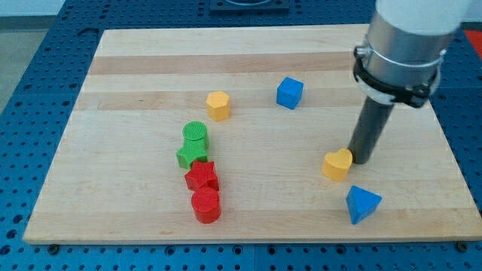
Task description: Slide the yellow heart to the blue triangle
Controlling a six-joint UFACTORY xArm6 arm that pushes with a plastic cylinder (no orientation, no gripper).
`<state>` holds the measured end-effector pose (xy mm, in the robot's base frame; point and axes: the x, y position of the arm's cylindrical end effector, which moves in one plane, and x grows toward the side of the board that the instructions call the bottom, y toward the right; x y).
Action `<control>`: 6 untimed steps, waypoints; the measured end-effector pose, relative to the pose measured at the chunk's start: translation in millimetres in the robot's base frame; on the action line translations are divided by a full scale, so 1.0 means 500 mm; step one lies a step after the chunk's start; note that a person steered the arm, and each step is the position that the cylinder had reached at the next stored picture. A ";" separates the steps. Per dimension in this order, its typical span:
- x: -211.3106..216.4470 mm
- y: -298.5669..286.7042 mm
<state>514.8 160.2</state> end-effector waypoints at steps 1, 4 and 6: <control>0.022 0.024; -0.094 -0.035; -0.034 -0.073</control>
